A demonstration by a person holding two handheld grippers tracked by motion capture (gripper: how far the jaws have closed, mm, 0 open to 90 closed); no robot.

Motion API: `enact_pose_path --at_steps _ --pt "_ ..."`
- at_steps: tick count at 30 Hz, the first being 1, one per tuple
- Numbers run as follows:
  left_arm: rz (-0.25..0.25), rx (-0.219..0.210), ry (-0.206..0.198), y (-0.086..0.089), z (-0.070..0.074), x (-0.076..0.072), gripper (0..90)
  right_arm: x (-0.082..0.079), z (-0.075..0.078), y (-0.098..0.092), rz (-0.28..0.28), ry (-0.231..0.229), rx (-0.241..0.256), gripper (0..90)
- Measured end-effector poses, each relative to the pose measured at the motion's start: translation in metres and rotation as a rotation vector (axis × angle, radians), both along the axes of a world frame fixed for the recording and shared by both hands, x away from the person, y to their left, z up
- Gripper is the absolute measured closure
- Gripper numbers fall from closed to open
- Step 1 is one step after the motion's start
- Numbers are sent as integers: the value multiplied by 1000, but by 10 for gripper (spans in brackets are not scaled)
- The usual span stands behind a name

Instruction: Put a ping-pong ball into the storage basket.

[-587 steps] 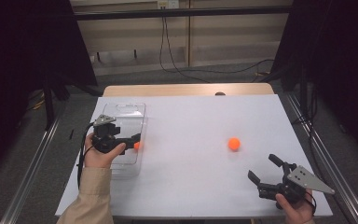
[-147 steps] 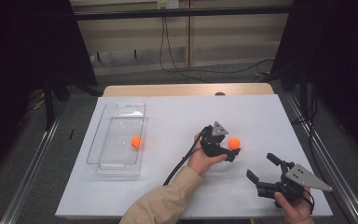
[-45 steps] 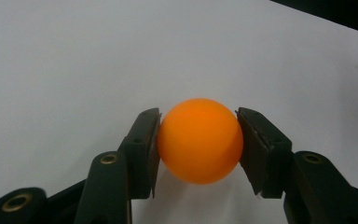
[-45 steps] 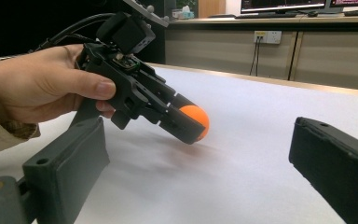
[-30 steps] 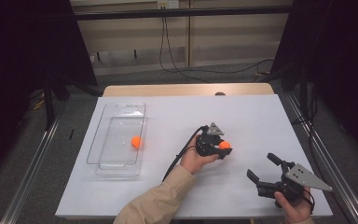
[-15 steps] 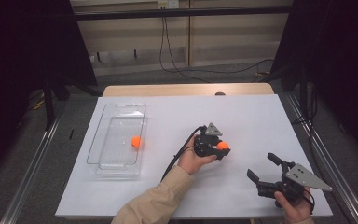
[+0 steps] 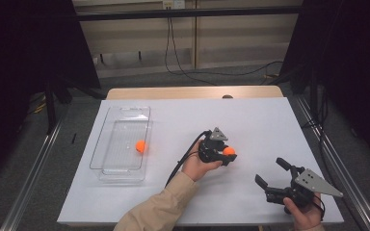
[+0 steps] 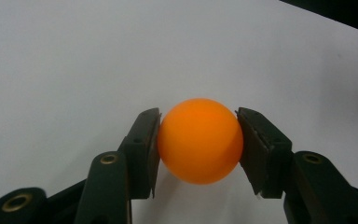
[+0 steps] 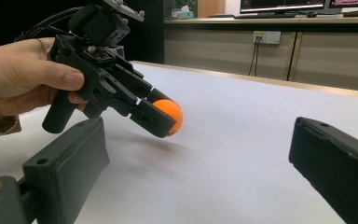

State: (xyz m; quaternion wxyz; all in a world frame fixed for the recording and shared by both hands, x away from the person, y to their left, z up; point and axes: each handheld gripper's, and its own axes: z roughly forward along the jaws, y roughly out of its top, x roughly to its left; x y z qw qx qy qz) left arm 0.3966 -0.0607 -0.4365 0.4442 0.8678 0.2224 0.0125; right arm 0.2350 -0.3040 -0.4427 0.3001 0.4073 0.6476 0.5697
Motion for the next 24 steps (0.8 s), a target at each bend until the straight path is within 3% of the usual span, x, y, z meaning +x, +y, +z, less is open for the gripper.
enact_pose_path --at_steps 24 --pt "31 -9 0 23 6 -1 510 0 0 0 2 0 1 37"
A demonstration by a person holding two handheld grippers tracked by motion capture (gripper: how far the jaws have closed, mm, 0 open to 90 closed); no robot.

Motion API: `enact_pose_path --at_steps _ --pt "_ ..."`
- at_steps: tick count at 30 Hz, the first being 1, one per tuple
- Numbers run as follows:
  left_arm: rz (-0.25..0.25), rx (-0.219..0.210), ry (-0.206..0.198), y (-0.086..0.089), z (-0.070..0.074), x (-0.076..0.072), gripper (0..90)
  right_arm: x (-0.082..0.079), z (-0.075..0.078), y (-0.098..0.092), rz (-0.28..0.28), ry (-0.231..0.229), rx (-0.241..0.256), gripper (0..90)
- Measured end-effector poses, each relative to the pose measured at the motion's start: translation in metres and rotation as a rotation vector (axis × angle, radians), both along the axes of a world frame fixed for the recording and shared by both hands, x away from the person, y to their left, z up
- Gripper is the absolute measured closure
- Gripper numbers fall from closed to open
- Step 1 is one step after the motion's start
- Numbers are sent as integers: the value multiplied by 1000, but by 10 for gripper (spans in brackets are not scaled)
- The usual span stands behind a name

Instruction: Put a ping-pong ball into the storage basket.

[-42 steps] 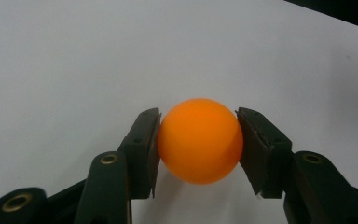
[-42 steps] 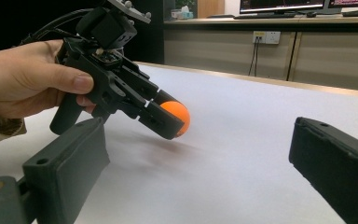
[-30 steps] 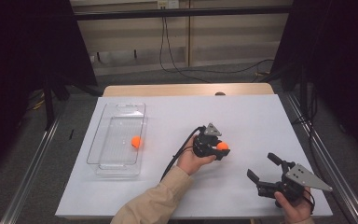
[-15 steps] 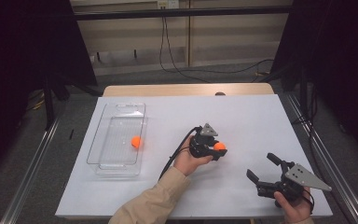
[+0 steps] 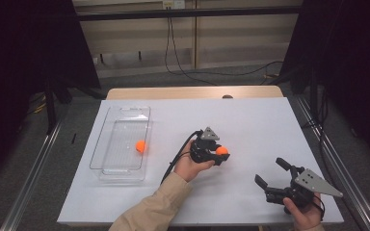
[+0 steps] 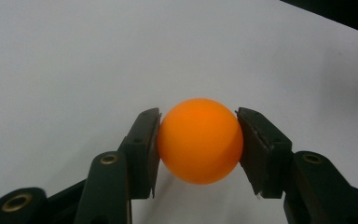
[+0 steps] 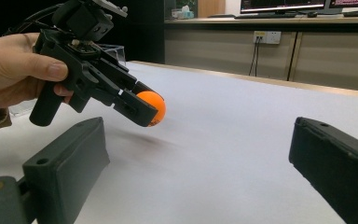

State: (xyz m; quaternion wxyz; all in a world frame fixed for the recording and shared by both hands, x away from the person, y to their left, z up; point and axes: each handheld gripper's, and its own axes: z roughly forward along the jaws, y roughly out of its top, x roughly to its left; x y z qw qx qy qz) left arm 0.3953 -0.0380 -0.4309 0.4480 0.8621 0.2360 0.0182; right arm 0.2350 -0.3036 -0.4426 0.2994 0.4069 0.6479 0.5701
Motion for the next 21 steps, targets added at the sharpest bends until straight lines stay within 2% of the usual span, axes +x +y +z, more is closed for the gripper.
enact_pose_path --at_steps 21 --pt "7 -3 15 12 5 1 510 1 0 0 4 -3 -8 37"
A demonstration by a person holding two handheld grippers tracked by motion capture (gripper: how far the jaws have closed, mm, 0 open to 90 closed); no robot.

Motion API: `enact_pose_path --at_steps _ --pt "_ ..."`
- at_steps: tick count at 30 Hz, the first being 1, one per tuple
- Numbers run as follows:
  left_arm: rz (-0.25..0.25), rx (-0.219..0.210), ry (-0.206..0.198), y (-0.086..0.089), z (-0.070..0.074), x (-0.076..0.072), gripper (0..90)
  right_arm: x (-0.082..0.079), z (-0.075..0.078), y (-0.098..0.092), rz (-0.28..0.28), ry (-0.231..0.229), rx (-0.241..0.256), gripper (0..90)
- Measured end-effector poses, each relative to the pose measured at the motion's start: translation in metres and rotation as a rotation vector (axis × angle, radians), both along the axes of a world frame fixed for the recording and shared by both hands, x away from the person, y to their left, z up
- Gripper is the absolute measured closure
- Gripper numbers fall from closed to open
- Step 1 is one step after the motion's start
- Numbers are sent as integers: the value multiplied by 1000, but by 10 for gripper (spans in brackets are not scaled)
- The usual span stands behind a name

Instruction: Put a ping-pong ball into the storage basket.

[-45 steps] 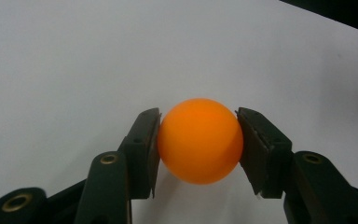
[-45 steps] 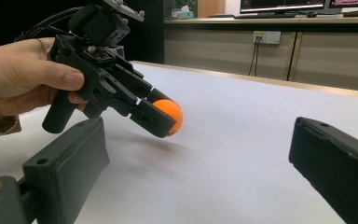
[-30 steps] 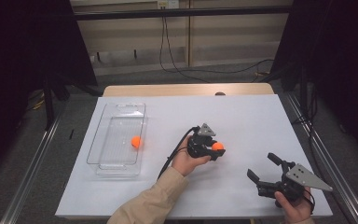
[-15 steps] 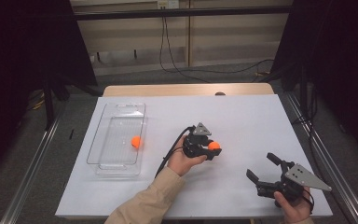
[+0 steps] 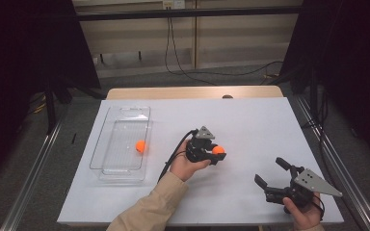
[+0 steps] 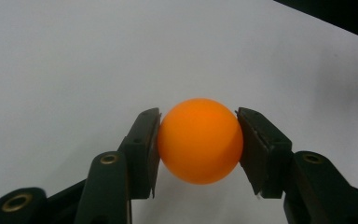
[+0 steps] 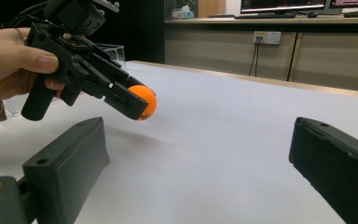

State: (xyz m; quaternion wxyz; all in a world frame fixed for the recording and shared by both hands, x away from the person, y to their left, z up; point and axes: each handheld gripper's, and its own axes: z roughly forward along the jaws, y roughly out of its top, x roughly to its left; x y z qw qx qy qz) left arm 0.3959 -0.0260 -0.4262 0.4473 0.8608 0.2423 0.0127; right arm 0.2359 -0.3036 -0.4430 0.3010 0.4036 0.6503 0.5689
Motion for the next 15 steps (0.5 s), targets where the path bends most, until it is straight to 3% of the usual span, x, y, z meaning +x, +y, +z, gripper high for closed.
enact_pose_path --at_steps 15 --pt "20 1 11 14 3 0 510 0 0 0 2 -3 0 35"
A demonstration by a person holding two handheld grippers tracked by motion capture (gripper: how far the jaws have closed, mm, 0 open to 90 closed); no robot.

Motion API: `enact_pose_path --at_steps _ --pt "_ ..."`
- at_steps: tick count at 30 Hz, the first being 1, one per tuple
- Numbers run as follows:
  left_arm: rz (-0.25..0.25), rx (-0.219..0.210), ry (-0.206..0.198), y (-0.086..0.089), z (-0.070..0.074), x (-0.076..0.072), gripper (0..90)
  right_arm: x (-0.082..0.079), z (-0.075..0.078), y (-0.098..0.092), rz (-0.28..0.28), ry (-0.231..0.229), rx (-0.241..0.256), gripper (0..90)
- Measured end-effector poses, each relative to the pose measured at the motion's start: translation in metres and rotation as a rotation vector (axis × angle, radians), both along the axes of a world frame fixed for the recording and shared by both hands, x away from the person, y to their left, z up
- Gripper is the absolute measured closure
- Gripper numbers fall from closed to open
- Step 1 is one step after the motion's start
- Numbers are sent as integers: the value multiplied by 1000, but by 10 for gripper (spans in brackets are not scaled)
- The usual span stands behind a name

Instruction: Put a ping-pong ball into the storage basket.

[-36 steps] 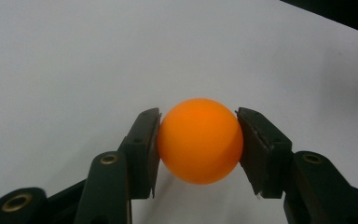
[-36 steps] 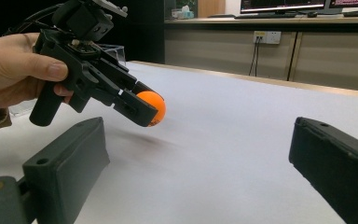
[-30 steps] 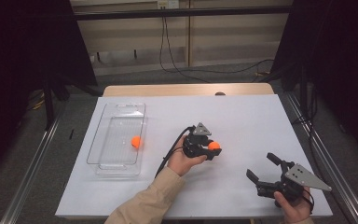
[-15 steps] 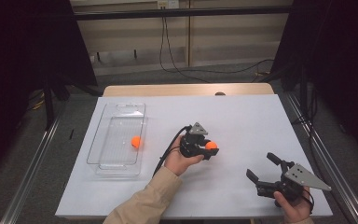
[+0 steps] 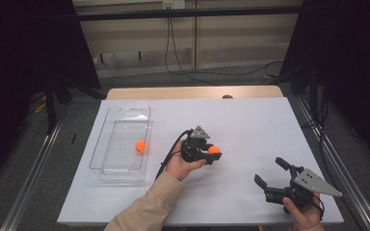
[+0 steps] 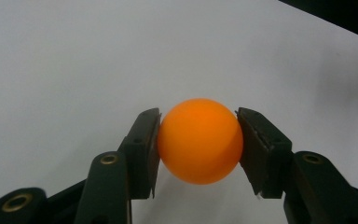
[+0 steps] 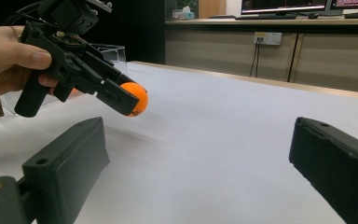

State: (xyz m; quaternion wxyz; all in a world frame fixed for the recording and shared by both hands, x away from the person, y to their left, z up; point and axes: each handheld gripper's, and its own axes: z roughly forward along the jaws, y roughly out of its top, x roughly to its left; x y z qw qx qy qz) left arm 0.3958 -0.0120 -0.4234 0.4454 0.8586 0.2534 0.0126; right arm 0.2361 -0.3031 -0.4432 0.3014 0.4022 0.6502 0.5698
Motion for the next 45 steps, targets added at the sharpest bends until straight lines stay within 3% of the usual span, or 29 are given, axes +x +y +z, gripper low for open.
enact_pose_path --at_steps 45 --pt "59 -4 29 26 9 5 510 1 0 2 6 0 -3 34"
